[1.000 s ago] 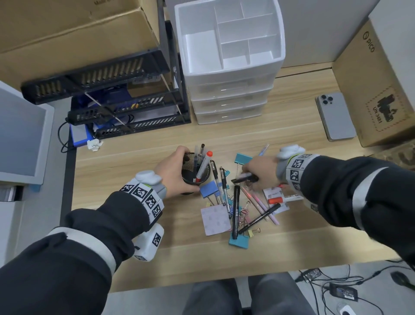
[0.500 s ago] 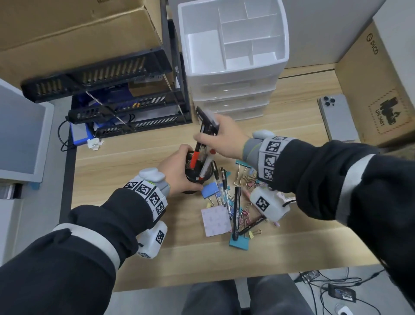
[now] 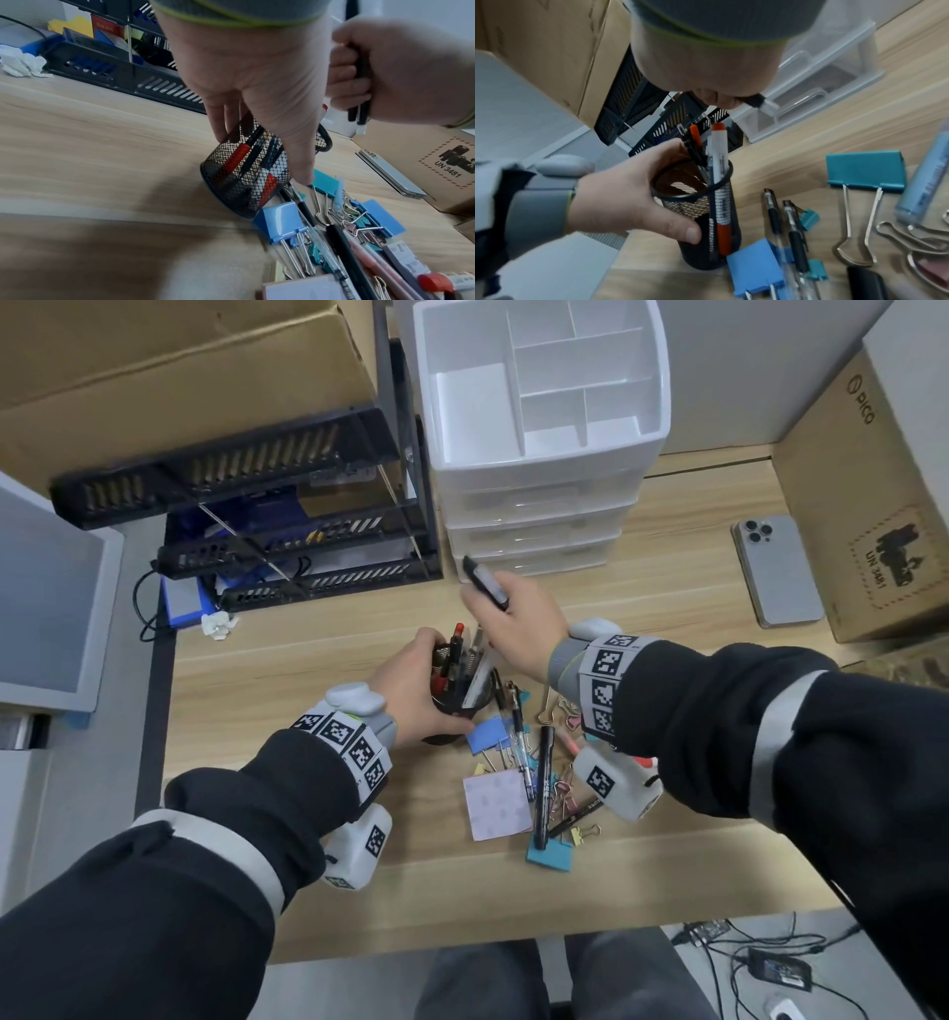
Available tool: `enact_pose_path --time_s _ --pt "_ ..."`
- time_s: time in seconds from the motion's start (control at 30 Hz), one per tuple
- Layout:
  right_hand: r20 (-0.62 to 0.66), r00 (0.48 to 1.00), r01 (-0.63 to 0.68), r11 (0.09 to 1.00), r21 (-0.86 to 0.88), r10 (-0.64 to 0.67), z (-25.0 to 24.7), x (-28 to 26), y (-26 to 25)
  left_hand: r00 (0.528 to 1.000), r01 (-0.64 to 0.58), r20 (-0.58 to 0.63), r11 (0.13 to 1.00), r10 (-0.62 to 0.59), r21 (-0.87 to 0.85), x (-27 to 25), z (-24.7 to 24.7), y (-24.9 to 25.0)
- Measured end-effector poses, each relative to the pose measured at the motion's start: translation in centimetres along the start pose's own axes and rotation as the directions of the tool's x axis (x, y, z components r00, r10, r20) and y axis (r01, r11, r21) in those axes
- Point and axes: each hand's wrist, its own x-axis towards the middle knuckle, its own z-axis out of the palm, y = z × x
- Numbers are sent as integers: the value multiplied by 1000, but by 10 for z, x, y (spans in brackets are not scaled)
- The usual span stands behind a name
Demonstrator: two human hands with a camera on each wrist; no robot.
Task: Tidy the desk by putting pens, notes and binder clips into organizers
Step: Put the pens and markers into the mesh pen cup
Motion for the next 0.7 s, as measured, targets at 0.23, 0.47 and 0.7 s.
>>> enact_pose_path --time_s 0.23,0.47,0.7 --pt "-80 995 60 992 109 -52 -5 3 -11 1000 -5 7 1000 5 19 2 -1 2" --pt "99 991 98 990 -103 -88 6 -5 13 1000 -3 26 1000 3 4 5 -2 2" --pt "44 998 50 996 -80 -47 -8 -1 28 1000 -12 20 1000 12 0 4 -2 1"
